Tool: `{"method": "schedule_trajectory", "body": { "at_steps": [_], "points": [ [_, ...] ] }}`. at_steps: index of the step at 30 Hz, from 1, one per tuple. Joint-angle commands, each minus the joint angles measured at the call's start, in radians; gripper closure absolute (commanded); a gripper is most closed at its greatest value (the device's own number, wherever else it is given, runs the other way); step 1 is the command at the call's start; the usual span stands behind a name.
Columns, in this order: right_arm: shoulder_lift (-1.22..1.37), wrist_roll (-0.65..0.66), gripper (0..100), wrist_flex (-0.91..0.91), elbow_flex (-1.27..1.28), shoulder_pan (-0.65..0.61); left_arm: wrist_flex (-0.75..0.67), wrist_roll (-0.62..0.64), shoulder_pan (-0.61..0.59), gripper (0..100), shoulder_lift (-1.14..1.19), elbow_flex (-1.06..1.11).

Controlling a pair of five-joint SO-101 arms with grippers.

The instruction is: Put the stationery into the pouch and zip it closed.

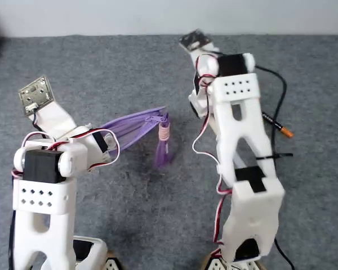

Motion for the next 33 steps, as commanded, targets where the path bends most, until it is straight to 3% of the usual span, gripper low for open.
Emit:
{"method": "schedule_trajectory", "body": {
  "at_steps": [1, 8, 15, 20, 33],
  "points": [
    [-0.176, -0.041, 99.1, 0.047, -0.025, -0.005, -0.026, 0.008, 0.005, 99, 0.000, -0.007],
    [-0.581, -0.091, 99.1, 0.045, 0.275, -0.097, -0.025, 0.008, 0.006, 99, 0.000, -0.007],
    [-0.989, -0.235, 99.1, -0.036, 0.620, -0.248, -0.026, 0.008, 0.006, 99, 0.000, -0.007],
    [-1.185, -0.327, 99.1, -0.243, 0.749, -0.302, -0.026, 0.008, 0.006, 99, 0.000, -0.007],
    [-1.445, -0.325, 99.1, -1.020, 1.022, -0.495, -0.026, 0.008, 0.006, 99, 0.000, -0.007]
  ]
}}
